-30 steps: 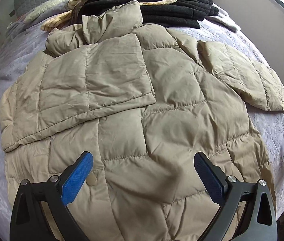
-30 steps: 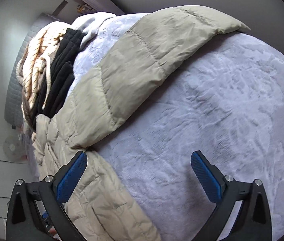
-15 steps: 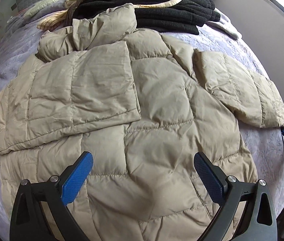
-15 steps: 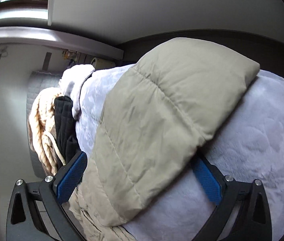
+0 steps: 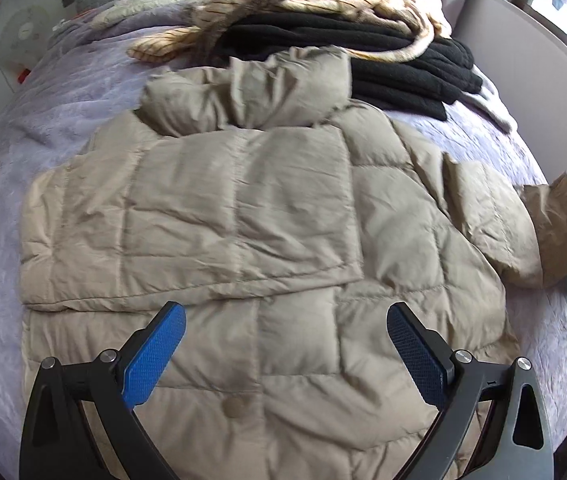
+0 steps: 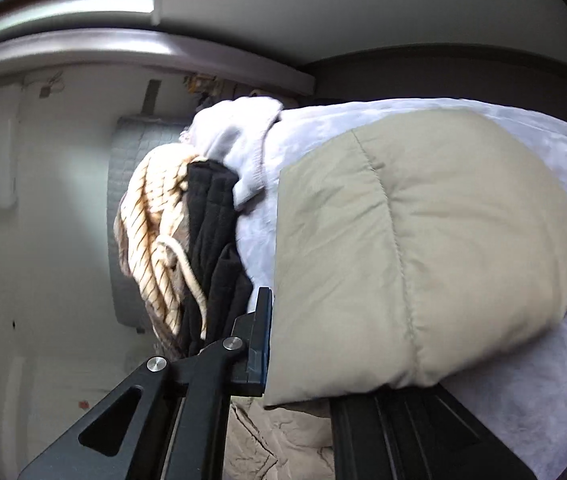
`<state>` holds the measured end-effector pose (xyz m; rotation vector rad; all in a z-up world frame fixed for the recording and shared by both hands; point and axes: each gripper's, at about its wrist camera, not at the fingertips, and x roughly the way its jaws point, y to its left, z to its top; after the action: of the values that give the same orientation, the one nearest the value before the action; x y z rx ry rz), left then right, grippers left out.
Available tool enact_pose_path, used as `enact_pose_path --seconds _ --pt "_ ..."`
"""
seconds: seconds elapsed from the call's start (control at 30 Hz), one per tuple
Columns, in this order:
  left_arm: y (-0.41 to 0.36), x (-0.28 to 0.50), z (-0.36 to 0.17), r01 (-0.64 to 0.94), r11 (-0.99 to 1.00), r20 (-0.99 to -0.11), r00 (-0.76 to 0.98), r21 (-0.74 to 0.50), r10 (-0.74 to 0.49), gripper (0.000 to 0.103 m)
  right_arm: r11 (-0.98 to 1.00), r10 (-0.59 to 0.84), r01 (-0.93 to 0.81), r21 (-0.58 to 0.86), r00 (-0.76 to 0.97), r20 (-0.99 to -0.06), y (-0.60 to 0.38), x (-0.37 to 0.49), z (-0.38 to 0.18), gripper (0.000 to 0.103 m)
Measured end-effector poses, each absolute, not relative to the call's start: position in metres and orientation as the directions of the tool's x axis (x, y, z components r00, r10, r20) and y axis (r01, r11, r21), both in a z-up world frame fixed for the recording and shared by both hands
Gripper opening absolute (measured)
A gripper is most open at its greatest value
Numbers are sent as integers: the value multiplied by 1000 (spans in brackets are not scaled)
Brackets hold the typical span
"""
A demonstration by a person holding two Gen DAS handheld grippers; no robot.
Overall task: Fold large clothes
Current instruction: 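Fold the held sleeve across the jacket body with the right gripper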
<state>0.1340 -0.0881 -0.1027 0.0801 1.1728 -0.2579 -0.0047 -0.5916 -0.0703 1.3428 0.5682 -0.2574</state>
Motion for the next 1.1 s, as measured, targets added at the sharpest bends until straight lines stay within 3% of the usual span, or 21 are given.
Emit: enact_pose_path --seconds 0.23,0.37,0.63,0.87,0.97,1.03,1.1 --pt "-26 147 -98 146 987 -900 416 -74 -129 101 629 273 275 727 798 -538 -436 92 1 8" --pt "16 154 -101 76 994 -896 432 -75 -100 101 816 325 112 566 722 -611 -333 144 10 8" --pt "67 161 -114 -4 998 -896 440 -68 -59 101 922 319 36 385 490 -811 -214 179 -92 8" --pt "79 167 -130 -10 996 -907 414 -94 -81 101 898 332 137 418 412 -848 -232 177 -142 10" --pt "77 171 -133 -4 994 -908 409 -107 -96 101 888 351 143 437 403 -845 -245 174 -138 37" --pt "75 173 -133 4 994 -906 410 -111 -103 101 874 362 158 461 423 -831 -257 164 -129 70" --pt "73 176 -133 13 993 -903 415 -116 -111 101 855 347 203 476 459 -818 -271 147 -120 73"
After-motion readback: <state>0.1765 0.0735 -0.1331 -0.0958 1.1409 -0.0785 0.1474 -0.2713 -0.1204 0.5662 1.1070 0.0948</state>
